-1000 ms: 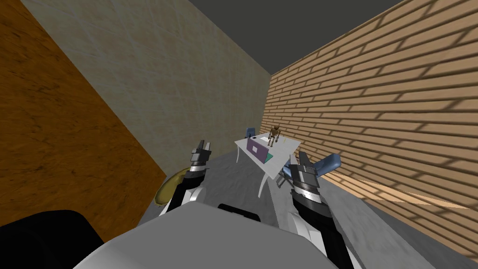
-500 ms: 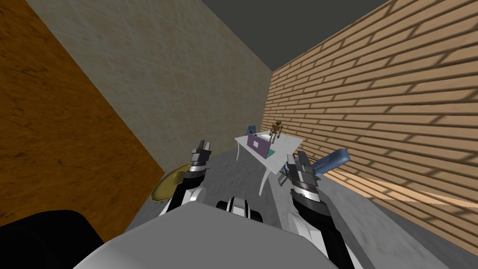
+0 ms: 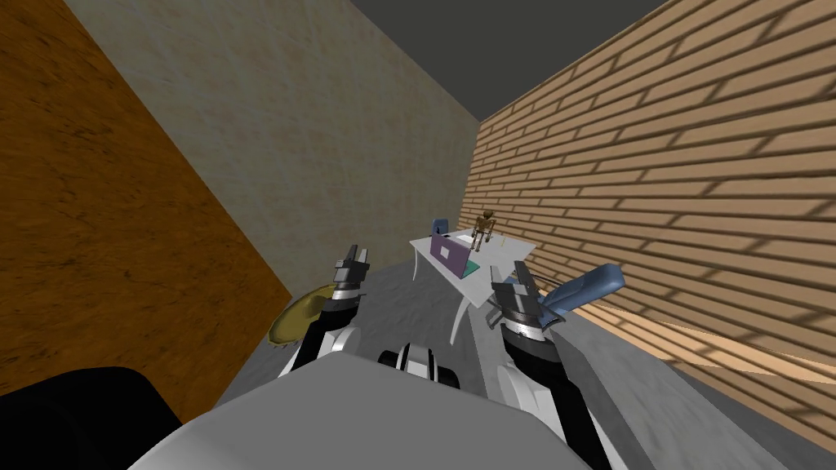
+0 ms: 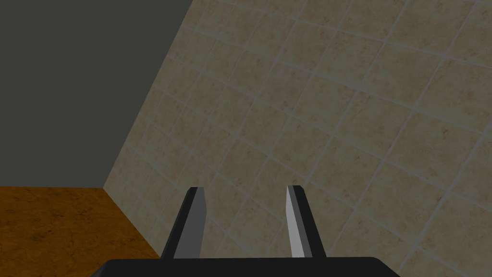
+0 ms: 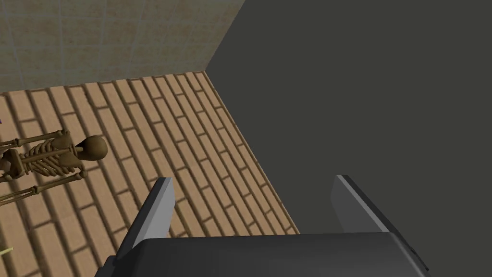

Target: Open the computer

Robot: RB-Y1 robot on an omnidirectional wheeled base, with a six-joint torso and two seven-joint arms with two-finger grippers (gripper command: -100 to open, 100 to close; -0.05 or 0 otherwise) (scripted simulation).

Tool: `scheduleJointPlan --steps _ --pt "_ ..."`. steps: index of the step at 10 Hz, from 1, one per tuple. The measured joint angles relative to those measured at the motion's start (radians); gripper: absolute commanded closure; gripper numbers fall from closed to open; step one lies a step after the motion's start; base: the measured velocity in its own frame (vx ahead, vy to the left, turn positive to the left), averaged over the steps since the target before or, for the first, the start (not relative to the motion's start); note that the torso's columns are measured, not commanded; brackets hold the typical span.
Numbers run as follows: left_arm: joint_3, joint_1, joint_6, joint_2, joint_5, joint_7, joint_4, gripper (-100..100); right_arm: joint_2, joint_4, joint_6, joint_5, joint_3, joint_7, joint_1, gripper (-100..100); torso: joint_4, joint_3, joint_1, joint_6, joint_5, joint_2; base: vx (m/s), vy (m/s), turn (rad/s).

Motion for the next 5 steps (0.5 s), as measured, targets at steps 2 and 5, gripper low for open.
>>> scheduleJointPlan --steps 2,5 --pt "0.000 0.000 0.000 0.000 0.000 0.000 0.000 0 -0.012 0.025 -0.009 -0.033 0.013 -0.045 -0.023 -100 0.000 0.000 0.002 0.000 0.001 0.000 0.024 -0.133 0.070" --pt "0.000 0.000 0.000 0.000 0.000 0.000 0.000 0 -0.025 0.053 -0.014 -0.098 0.045 -0.122 -0.062 -100 0.000 0.000 0.002 0.000 0.001 -0.001 0.022 -0.105 0.052"
